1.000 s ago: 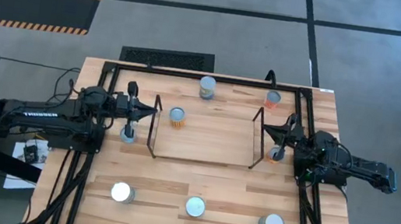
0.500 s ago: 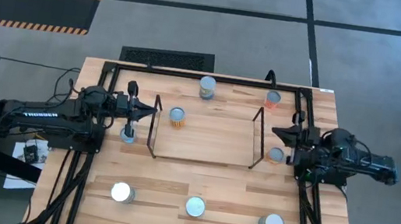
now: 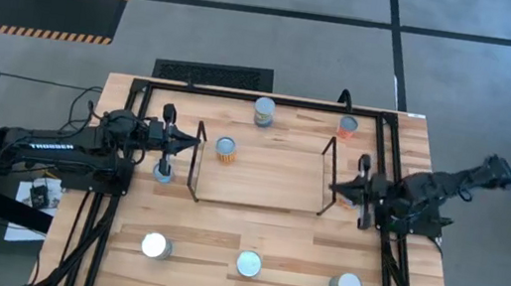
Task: Pick and place cans onto a shelf
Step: Put the tomatoes can on the shelf
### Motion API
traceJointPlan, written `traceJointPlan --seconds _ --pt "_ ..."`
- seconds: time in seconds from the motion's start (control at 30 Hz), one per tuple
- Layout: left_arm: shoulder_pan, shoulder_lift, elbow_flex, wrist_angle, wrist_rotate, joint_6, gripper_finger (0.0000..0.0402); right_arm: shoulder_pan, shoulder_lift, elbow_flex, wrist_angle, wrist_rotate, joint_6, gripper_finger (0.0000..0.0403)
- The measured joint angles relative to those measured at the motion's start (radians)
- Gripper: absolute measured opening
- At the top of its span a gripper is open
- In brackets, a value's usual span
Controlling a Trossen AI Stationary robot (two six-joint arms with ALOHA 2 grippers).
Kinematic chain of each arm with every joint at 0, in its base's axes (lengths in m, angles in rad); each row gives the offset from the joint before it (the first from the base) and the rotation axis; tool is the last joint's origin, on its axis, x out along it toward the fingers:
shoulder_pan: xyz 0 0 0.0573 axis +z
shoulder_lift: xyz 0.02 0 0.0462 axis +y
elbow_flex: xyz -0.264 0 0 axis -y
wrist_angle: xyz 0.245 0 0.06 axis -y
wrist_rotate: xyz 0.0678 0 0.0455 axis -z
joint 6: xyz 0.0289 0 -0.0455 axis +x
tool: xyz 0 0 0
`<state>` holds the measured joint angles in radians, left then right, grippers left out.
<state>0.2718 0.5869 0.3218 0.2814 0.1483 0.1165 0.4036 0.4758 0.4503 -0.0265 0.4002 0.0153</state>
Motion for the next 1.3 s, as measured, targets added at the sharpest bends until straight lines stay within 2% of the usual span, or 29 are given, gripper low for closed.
traceJointPlan --seconds 0.13,0.27,0.47,0.57,0.7,0.9,1.03,1.17,1.3 --pt "0.0 0.0 0.0 -0.001 0.001 0.0 0.0 0.156 0.141 0.105 -0.123 0.134 0.163 0.0003" --pt "0.0 0.0 0.0 -0.003 0.001 0.0 0.0 0.277 0.293 0.213 -0.279 0.254 0.413 0.0004" --pt "0.0 0.0 0.0 -0.005 0.0 0.0 0.0 0.387 0.524 0.366 -0.514 0.272 0.827 0.0003" --pt "0.0 0.0 0.0 -0.01 0.0 0.0 0.0 0.419 0.637 0.451 -0.634 0.221 1.027 0.0005" --pt "0.0 0.0 0.001 -0.026 -0.002 0.0 0.0 0.454 0.773 0.567 -0.767 0.098 1.266 0.0006" --pt "0.0 0.001 0.001 -0.047 -0.007 0.003 0.0 0.49 0.948 0.731 -0.926 -0.12 1.541 0.001" --pt "0.0 0.001 0.001 -0.047 -0.033 0.005 0.0 0.503 1.037 0.814 -0.994 -0.231 1.709 0.003" --pt "0.0 0.001 0.001 -0.046 -0.036 0.006 0.0 0.506 1.11 0.859 -1.002 -0.32 1.817 0.0064" --pt "0.0 0.001 0.001 -0.046 -0.036 0.006 0.0 0.503 1.172 0.89 -1.008 -0.422 1.84 0.0102"
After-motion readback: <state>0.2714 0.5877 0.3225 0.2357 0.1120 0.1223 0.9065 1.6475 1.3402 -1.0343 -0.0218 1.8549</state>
